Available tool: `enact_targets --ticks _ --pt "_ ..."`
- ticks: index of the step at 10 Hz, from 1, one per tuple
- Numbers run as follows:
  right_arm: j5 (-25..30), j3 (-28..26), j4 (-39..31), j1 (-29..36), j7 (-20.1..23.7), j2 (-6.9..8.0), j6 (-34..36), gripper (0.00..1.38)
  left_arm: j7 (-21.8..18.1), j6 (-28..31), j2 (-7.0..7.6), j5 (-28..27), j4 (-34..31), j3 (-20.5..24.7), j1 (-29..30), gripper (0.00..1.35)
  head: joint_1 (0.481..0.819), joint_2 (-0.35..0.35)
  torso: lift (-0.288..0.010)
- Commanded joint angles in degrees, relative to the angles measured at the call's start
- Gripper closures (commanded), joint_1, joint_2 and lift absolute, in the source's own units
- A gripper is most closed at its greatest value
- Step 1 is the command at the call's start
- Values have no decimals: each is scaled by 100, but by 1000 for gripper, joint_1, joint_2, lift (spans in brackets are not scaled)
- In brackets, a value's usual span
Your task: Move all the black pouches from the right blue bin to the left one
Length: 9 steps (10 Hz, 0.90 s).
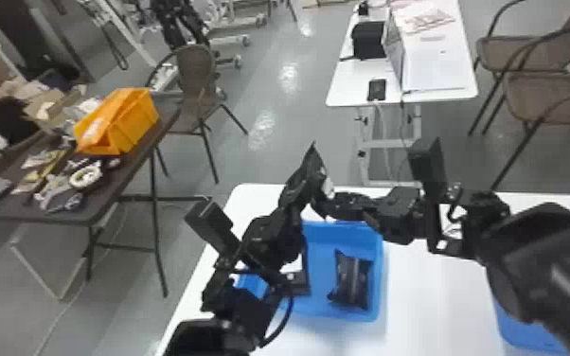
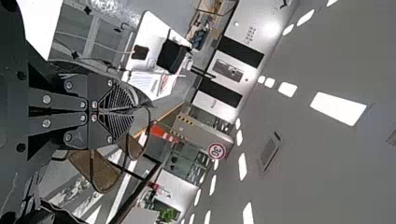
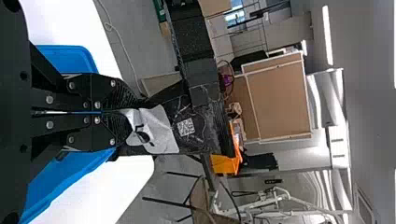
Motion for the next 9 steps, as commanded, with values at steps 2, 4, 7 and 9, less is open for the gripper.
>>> enact_targets --ticks 2,4,7,9 --pt "28 -89 -43 53 -113 0 0 1125 1 -233 25 689 241 -85 25 926 695 334 10" --pt "36 -142 -78 96 -131 -9 0 1125 186 -347 17 311 188 -85 122 1216 695 330 10" --pt "-8 -142 -60 96 -122 -9 -18 1124 318 -391 25 73 91 -59 183 1222 695 337 10" --pt "80 -265 -16 149 -87 -9 -141 662 353 -470 -19 21 91 46 201 1222 695 343 10"
